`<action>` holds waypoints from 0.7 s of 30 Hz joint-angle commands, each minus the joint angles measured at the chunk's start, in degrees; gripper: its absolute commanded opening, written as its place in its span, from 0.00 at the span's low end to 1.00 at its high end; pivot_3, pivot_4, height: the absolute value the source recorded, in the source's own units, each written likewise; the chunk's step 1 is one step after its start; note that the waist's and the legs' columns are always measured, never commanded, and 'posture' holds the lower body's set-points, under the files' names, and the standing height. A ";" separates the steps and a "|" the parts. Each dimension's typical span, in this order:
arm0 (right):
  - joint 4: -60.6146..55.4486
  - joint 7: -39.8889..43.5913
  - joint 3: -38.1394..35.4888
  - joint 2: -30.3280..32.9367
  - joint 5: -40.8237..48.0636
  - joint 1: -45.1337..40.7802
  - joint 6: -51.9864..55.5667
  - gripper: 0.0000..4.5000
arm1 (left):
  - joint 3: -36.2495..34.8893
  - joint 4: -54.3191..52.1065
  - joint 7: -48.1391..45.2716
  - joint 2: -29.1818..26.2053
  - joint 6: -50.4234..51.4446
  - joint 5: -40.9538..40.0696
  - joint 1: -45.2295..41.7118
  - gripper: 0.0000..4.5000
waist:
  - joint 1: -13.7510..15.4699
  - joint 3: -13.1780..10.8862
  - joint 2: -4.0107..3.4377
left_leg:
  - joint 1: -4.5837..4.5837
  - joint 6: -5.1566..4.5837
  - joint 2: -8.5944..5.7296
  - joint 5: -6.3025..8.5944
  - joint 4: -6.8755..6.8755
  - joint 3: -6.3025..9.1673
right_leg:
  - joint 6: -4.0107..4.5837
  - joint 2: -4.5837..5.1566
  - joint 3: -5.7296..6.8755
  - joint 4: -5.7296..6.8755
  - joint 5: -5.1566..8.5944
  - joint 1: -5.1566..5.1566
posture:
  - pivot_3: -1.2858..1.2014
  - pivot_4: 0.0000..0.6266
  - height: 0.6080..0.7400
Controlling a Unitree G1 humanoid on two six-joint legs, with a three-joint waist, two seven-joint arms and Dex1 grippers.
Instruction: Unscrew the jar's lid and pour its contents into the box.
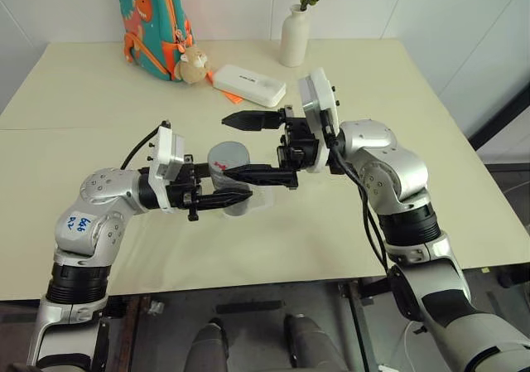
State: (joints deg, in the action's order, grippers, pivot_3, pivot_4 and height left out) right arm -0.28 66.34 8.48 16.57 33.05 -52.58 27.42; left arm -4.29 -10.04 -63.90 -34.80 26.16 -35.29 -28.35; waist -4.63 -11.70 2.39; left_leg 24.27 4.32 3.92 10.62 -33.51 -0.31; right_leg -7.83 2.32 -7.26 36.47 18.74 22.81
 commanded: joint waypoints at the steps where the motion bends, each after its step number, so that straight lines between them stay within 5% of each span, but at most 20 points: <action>1: -4.32 -0.94 0.71 -0.82 1.21 0.88 1.40 0.99 | -0.36 0.38 0.11 0.34 -0.98 -0.41 -0.90 0.44 | -0.11 0.00 0.00 | 0.00 0.00 0.00 0.00 0.00 0.00 | 0.00 0.00 0.00 0.00 0.00 0.00 | 0.52 0.24 1.00; 11: 2.01 -7.49 3.06 -5.91 -5.40 -2.51 -0.66 0.99 | 0.71 1.28 -0.25 0.48 -0.77 -0.45 -2.06 0.44 | -0.11 0.00 -0.01 | 0.00 0.00 0.00 0.00 -0.02 -0.01 | 0.01 0.00 0.00 0.04 0.00 0.01 | 0.52 0.24 1.00; 21: 6.27 -6.51 -0.31 -2.92 -6.33 -5.41 -2.53 0.99 | 0.44 1.09 0.07 0.02 -1.10 -0.45 -1.59 0.44 | -0.14 0.00 -0.01 | 0.00 0.00 0.00 0.00 0.00 0.00 | 0.01 0.00 0.00 0.04 0.01 0.02 | 0.52 0.24 1.00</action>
State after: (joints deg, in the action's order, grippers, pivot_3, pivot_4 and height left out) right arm 5.85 60.64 12.54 11.58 26.89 -56.32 26.44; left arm -3.63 -7.14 -62.56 -34.41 25.99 -35.25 -29.60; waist -4.77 -11.70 2.38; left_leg 24.27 4.32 3.92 10.62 -33.51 -0.32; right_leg -7.82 2.32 -7.26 36.51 18.74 22.83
